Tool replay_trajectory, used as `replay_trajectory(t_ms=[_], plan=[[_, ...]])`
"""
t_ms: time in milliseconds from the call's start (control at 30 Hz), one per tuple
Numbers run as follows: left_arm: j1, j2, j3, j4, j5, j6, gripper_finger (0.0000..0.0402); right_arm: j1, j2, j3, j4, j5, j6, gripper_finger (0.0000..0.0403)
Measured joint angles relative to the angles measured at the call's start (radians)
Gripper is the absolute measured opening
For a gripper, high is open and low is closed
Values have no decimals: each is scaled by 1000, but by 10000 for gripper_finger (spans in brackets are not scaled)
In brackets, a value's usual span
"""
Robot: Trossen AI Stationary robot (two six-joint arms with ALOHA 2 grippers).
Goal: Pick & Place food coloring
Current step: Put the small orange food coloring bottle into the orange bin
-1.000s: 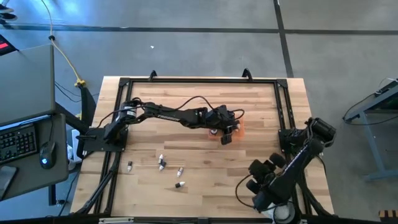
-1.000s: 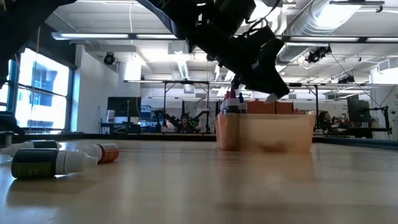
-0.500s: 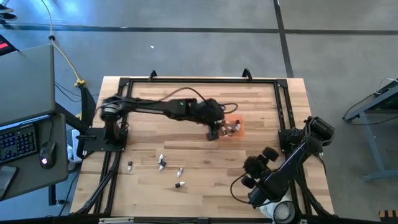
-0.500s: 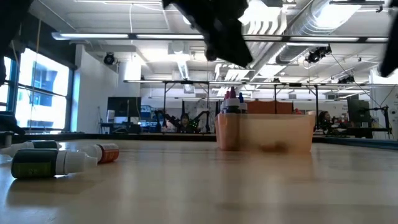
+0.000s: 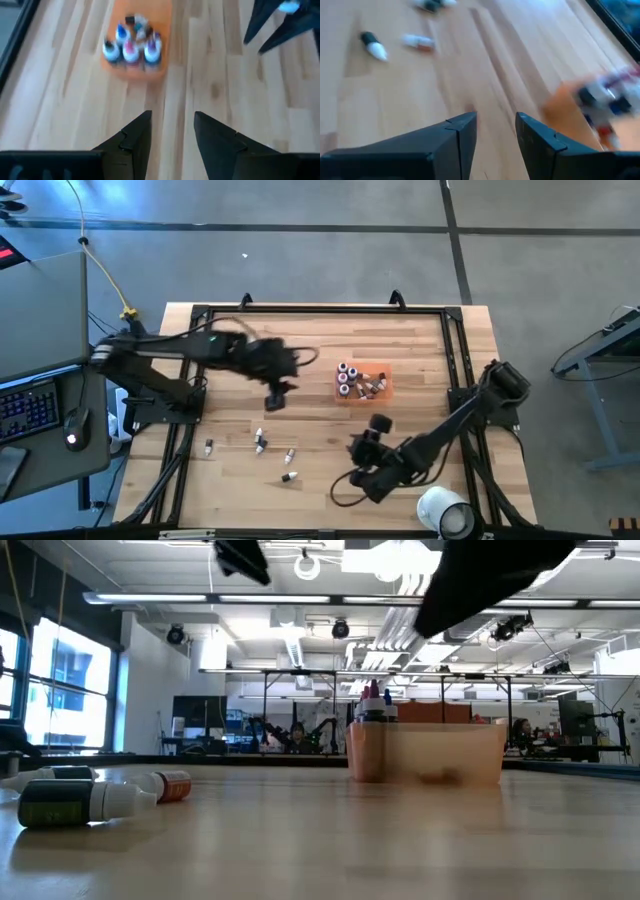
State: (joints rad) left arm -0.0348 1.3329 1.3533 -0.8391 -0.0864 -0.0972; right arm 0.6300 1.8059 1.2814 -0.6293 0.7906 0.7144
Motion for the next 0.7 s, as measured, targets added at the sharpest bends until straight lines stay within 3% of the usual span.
replay_trajectory(t_ms=[200,367,467,700], plan=[[-63,-212,-355,111,-77,-180,144,-90,1,-159,649,-210,-385,129],[-128,-348,-557,226,-97,-284,144,-190,36,-281,1179,-481,-546,129],[-162,-418,-635,273,-133,-309,144,-239,114,-275,1284,-566,-582,129],[-183,-493,-667,333,-152,-306,144,-267,293,-54,1198,-708,-715,129]])
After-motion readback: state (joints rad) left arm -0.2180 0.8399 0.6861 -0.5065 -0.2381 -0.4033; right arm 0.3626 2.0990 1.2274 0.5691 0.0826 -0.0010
